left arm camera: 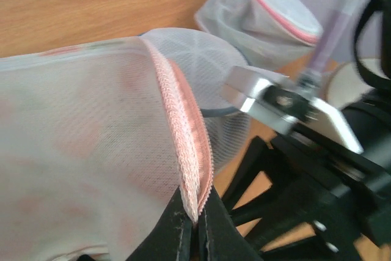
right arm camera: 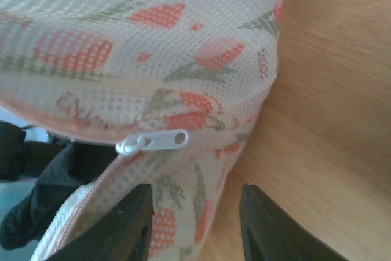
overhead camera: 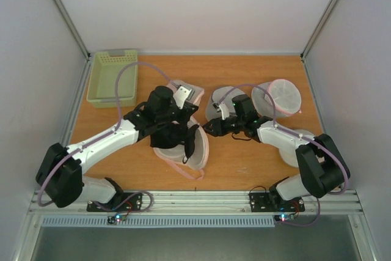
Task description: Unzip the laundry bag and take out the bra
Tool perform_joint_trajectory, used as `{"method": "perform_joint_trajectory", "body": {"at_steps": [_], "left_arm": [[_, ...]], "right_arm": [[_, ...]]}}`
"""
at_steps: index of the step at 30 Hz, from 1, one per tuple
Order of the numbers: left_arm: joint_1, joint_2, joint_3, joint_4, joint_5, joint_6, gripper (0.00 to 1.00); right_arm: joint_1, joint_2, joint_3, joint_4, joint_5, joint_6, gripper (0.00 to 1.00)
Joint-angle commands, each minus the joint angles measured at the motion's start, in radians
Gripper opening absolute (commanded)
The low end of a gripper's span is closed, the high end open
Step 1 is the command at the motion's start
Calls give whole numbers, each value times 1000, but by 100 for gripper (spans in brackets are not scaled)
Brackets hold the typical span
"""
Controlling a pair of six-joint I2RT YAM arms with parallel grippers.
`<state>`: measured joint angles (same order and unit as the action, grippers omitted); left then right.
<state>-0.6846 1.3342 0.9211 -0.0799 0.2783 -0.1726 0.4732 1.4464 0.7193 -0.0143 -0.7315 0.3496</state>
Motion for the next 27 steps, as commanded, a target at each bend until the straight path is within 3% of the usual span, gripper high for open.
{"method": "perform_joint_trajectory", "body": {"at_steps": [1,7,12,13,14,16,17,25,27], "left_arm": [[4,77,31,51,-147,-82,1],[-8,158,58,69,-206,-138,1],[-22,237,109,69,-214,-137,2],[-27,253,122,67,-206,-135,9],[-29,267,138,58,-191,-131,29],[-38,294,181,4,-180,-108,79],[-41,299,207,-34,-195,-101,98],[-38,85,190,-161,-406,-47,99],[-23,26,181,-256,-445,-56,99]], "right_arm": [[-11,-67,28,-114,62,-59,49],[-11,-167,59,-233,193,-81,63],[-11,-203,113,-369,429,-71,68],[-11,-214,122,-381,478,-67,69],[-11,-226,130,-388,520,-62,70],[-11,-253,145,-390,561,-60,70],[-12,-265,153,-390,567,-60,70],[-9,-277,168,-398,554,-76,71],[-8,-276,167,-392,543,-77,72]]}}
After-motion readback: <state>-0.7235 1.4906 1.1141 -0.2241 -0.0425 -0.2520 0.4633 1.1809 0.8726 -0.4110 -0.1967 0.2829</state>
